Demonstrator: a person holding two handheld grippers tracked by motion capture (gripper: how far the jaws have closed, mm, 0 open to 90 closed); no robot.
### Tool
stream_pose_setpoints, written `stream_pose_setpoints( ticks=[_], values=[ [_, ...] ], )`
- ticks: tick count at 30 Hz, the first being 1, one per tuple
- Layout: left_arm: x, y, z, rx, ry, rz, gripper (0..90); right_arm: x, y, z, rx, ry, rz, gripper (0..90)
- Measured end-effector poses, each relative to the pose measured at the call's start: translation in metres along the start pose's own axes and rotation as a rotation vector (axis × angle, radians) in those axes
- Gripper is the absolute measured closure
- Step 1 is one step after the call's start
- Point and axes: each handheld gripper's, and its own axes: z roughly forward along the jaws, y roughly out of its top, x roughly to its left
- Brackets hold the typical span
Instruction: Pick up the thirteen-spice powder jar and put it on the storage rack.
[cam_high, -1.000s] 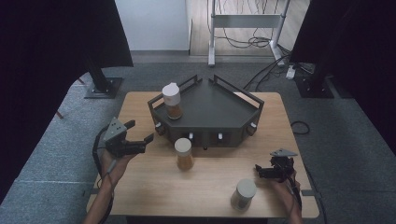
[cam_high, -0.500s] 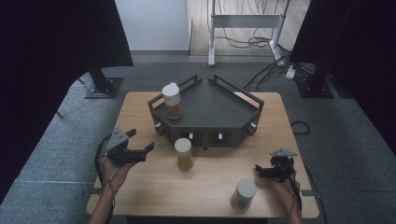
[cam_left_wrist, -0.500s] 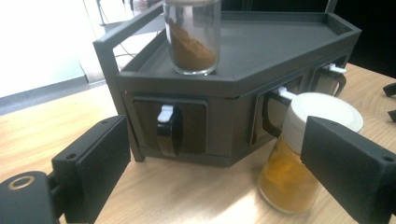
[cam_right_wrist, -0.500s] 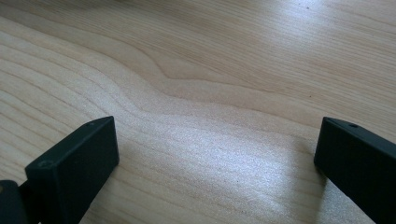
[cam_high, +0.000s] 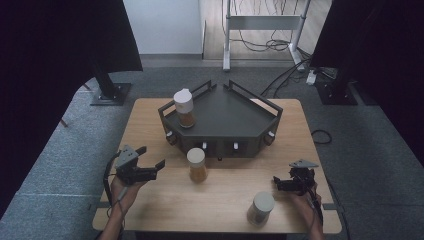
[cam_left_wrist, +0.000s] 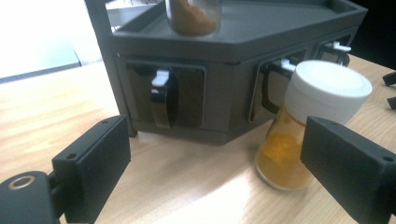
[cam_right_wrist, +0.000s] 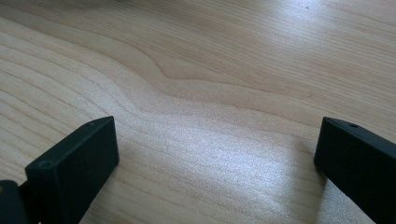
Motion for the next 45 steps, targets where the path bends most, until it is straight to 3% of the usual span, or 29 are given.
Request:
stream_pose_setpoints(
  ticks=[15,26,45],
  values=[
    [-0.004,-0.020,0.011,0.030,0.001,-0.002,8.4,0.000,0.000,0.000,0.000,-0.001,0.001,0.0],
    [-0.003,-0.033,0.013,0.031,0.001,-0.027,8.5,0.000,0.000,0.000,0.000,-0.001,0.001,0.0],
    [-0.006,-0.039,0.023,0.101,0.020,-0.013,8.4,0.000,0.000,0.000,0.000,-0.001,0.001,0.0]
  ],
)
